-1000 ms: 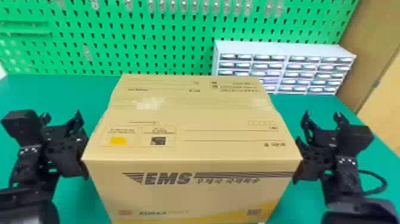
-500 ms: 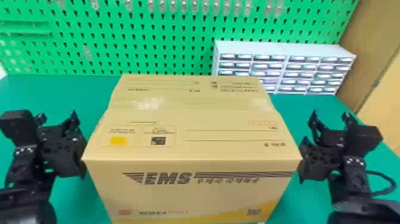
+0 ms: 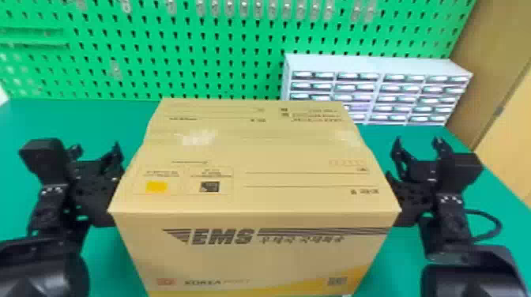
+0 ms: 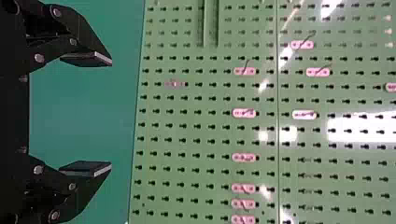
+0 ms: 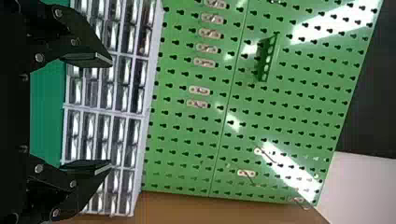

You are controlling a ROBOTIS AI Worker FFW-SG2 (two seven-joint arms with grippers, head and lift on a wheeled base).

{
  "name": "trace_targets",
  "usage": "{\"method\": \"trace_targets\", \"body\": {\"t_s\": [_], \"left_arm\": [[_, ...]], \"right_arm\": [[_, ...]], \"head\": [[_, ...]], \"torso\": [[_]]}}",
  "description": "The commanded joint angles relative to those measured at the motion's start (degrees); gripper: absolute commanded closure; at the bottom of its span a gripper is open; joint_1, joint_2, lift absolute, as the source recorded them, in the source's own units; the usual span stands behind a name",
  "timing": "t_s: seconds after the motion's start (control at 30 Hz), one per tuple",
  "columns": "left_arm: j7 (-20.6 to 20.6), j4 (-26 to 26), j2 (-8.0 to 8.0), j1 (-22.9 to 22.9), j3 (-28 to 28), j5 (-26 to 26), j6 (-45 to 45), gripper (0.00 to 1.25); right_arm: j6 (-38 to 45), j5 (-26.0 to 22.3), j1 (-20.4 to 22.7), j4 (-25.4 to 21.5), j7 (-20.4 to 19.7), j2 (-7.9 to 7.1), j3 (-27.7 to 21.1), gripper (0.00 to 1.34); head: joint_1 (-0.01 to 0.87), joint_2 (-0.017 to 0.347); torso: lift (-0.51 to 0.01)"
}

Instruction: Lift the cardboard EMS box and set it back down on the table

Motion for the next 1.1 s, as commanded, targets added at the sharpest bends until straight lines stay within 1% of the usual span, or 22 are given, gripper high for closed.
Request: {"method": "trace_targets", "body": {"t_s": [0.0, 0.23, 0.47, 0.63, 1.07], "left_arm": [[-0.26, 0.47, 0.00, -0.39, -2.59, 0.54, 0.09, 0.46], [-0.70, 0.65, 0.00, -0.39, -5.93, 1.60, 0.35, 0.46], [-1.31, 1.09, 0.00, -0.66, -7.69, 2.30, 0.44, 0.46], [-1.58, 1.18, 0.00, -0.83, -7.96, 2.30, 0.53, 0.46], [-1.75, 1.18, 0.00, -0.92, -7.96, 2.30, 0.53, 0.46]], "right_arm": [[-0.16, -0.38, -1.08, 1.06, -0.07, -0.11, 2.05, 0.49], [-0.69, -0.91, -2.49, 2.73, 0.02, -0.11, 5.83, 0.49], [-0.69, -1.00, -3.19, 3.70, 0.02, -0.20, 8.64, 0.49], [-0.69, -1.08, -3.28, 3.79, 0.02, -0.29, 9.34, 0.49], [-0.69, -1.00, -3.11, 3.79, -0.07, -0.29, 9.17, 0.49]], "head": [[0.678, -0.014], [0.678, -0.014], [0.678, -0.014], [0.678, -0.014], [0.678, -0.014]], "torso": [[-0.093], [-0.093], [-0.093], [-0.093], [-0.093]]}}
